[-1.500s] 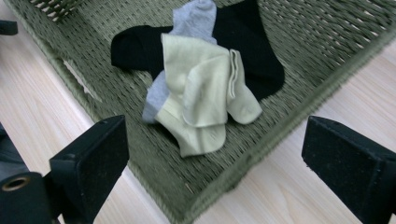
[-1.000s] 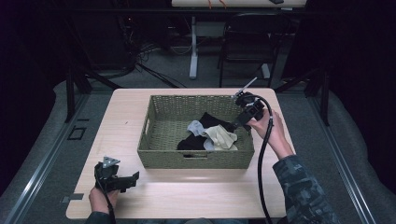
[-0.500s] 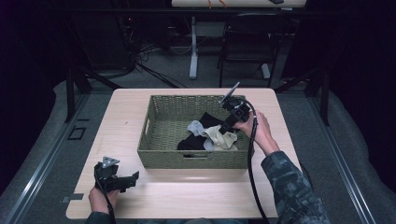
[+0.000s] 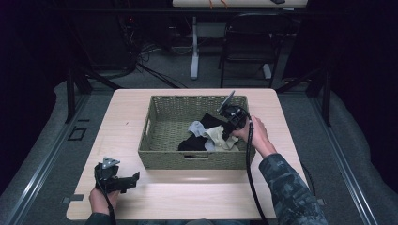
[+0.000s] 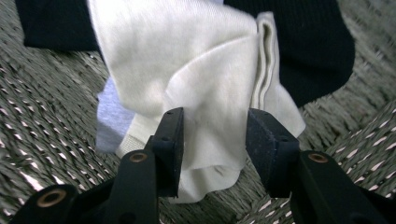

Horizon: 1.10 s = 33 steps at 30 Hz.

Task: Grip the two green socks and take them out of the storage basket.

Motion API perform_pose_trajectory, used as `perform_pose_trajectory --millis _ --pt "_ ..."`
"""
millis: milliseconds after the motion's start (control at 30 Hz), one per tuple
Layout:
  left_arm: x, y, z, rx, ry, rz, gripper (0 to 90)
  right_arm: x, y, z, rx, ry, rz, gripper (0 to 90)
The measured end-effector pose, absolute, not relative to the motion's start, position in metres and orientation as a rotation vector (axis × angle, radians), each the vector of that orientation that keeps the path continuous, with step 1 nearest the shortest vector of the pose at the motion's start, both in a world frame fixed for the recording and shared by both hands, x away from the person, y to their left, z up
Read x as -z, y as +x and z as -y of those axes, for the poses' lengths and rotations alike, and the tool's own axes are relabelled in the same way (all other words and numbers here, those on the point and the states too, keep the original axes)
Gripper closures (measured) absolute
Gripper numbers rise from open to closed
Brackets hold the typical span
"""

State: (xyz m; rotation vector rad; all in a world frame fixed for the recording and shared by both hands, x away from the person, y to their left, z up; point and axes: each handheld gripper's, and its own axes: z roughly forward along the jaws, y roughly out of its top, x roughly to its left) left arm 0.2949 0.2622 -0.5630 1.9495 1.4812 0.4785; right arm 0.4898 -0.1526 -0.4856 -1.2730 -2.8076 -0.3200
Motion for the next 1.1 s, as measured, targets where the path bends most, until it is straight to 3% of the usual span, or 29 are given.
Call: perform_pose_trajectory --millis 500,633,867,1100 --pt "0.563 0.295 -0.262 -0.487 1.946 -1.479 0.2 0.498 0.497 0.153 0.237 -1.33 2.8 56.2" --pt "0.563 0.295 -0.262 -0.488 1.944 -1.477 0.2 0.5 0.498 0.152 0.246 -1.359 2.808 64.2" --pt "0.563 0.295 -0.262 -0.49 1.944 -1.477 0.2 0.503 0.499 0.15 0.2 -1.37 2.812 85.8" --pt "0.563 0.295 -0.262 -0.491 1.941 -1.478 0.2 0.493 0.496 0.151 0.232 -1.363 2.821 87.5"
